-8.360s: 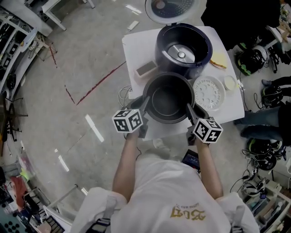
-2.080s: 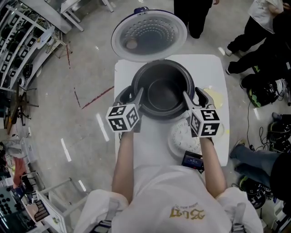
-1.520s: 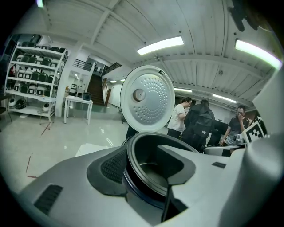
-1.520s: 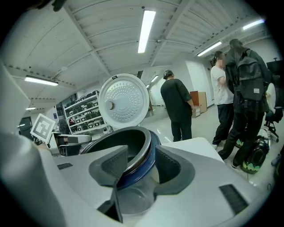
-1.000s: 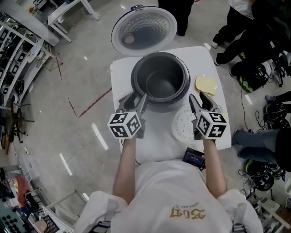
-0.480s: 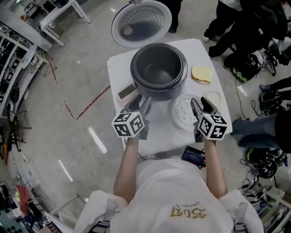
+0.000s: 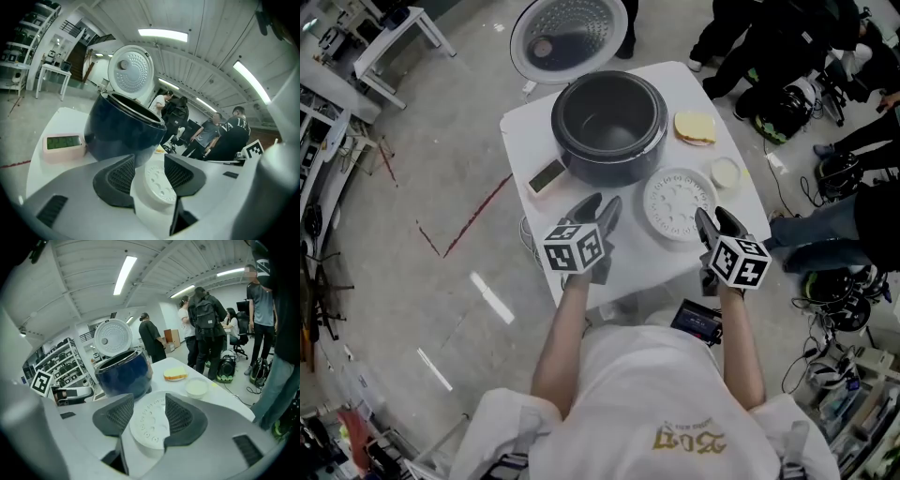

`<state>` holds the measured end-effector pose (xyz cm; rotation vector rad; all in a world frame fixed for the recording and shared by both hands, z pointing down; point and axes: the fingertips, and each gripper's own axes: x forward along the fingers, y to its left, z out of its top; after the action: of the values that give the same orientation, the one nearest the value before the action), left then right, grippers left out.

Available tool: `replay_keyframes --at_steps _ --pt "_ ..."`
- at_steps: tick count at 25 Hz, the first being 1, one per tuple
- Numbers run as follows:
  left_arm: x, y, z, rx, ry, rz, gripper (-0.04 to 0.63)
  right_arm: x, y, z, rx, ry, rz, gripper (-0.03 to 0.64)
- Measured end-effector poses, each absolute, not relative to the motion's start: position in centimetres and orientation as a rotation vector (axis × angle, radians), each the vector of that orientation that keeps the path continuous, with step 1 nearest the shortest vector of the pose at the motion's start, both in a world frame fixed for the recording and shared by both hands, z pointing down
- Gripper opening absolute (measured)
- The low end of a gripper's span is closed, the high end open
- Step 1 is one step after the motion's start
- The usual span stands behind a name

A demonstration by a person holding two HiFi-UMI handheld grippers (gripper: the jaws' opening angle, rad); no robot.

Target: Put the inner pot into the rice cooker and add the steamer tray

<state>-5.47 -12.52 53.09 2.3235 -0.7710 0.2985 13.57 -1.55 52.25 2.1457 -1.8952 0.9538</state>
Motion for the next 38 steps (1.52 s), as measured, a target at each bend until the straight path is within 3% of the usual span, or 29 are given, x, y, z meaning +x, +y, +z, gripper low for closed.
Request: replay_keyframes --at_steps 23,38 --pt "3.1 -9.8 63.2 2.146 -0.775 0.641 0.219 22.6 -0.4 63.3 1.912 -1.925 1.265 0.216" --pt "5.9 -11.0 67.8 2.112 -0.858 0.814 0.218 22.5 -3.0 67.5 1.723 -1.971 1.357 0.207"
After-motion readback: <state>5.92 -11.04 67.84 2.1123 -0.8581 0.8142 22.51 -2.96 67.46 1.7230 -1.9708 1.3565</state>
